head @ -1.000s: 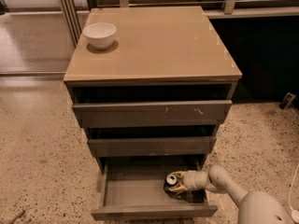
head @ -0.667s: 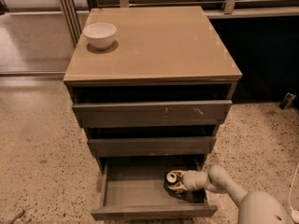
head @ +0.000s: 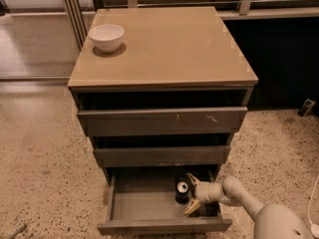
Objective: Place pepsi can into bottom drawer
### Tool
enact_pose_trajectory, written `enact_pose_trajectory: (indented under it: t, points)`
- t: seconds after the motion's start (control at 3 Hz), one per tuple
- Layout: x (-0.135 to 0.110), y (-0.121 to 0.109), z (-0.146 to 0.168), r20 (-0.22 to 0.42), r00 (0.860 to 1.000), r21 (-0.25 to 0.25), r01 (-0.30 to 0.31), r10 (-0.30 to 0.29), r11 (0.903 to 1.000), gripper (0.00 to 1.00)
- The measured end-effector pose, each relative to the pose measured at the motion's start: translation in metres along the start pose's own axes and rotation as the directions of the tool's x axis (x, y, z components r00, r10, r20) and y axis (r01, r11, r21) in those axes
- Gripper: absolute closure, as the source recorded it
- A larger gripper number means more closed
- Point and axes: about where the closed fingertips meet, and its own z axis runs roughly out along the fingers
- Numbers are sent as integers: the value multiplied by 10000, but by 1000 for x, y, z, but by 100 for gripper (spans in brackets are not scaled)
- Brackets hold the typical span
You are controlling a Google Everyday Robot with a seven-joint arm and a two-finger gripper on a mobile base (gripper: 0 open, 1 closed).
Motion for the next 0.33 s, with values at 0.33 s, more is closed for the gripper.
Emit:
enact_pose_trajectory:
  t: [0.33]
  points:
    - [0, 0, 0, 0, 10000, -1, 0, 0, 10000, 0]
